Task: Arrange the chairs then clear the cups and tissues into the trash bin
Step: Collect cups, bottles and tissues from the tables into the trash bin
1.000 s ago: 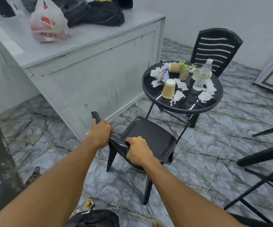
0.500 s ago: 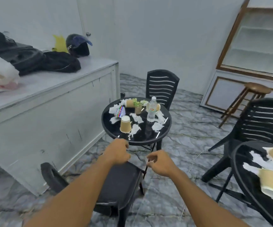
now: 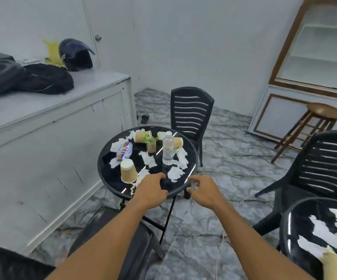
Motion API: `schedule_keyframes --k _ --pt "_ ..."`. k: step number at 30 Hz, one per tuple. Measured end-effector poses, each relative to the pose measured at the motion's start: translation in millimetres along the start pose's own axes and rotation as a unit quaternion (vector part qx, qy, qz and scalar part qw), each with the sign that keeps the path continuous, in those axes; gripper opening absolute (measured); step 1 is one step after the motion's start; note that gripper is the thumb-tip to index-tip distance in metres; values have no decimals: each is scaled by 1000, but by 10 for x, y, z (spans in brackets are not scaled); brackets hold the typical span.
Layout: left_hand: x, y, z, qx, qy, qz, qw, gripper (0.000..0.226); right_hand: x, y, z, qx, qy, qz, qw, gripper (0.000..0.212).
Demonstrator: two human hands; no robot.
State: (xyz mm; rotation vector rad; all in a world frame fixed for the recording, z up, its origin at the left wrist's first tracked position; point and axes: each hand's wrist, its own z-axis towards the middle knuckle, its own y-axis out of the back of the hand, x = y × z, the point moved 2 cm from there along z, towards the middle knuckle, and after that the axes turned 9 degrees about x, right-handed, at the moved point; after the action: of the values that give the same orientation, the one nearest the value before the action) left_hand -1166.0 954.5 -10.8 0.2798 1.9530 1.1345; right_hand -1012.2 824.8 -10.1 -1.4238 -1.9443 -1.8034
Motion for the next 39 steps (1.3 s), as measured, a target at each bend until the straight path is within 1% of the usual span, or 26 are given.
schedule_keyframes --k 6,9,12,15,17,18,21,24,26,28,31,33,36,39 --pt "-32 132 665 -19 17 2 1000 62 -52 186 688 23 5 -8 1000 45" --pt "-15 241 1052 -33 28 -13 999 64 -69 315 1060 22 5 -5 1000 46" --pt "-20 319 1495 -61 26 -37 997 57 -91 476 1437 13 6 -27 1000 46" --pt "-33 342 1879 -65 29 -38 997 63 -147 597 1771 12 1 -30 999 45" --pt "-31 364 2109 -80 30 -47 995 59 -195 639 1979 17 -5 -25 1000 46" --pt "-8 360 2227 -87 33 -59 994 60 -215 648 2077 23 -8 -22 999 46" --pt "44 337 2513 -88 51 -77 992 75 -257 627 2414 50 -5 -16 999 48" --pt "142 238 2798 -77 71 -82 991 90 -254 624 2816 77 13 -52 996 50" --pt "151 175 2936 -65 90 -89 990 95 -245 656 3061 87 27 -72 993 52" --pt "113 104 3065 -67 117 -122 983 86 -259 697 3262 109 41 -70 991 53" --pt "15 24 3168 -90 146 -148 974 56 -293 723 3426 142 67 -71 985 52" --pt "-48 -1 3221 -114 159 -146 970 43 -349 722 3553 167 87 -73 979 52" --pt "-65 -6 3172 -155 184 -166 956 32 -326 686 3692 195 114 -82 971 51" --pt "-22 75 2970 -216 215 -201 931 30 -145 574 3739 225 152 -87 959 49"
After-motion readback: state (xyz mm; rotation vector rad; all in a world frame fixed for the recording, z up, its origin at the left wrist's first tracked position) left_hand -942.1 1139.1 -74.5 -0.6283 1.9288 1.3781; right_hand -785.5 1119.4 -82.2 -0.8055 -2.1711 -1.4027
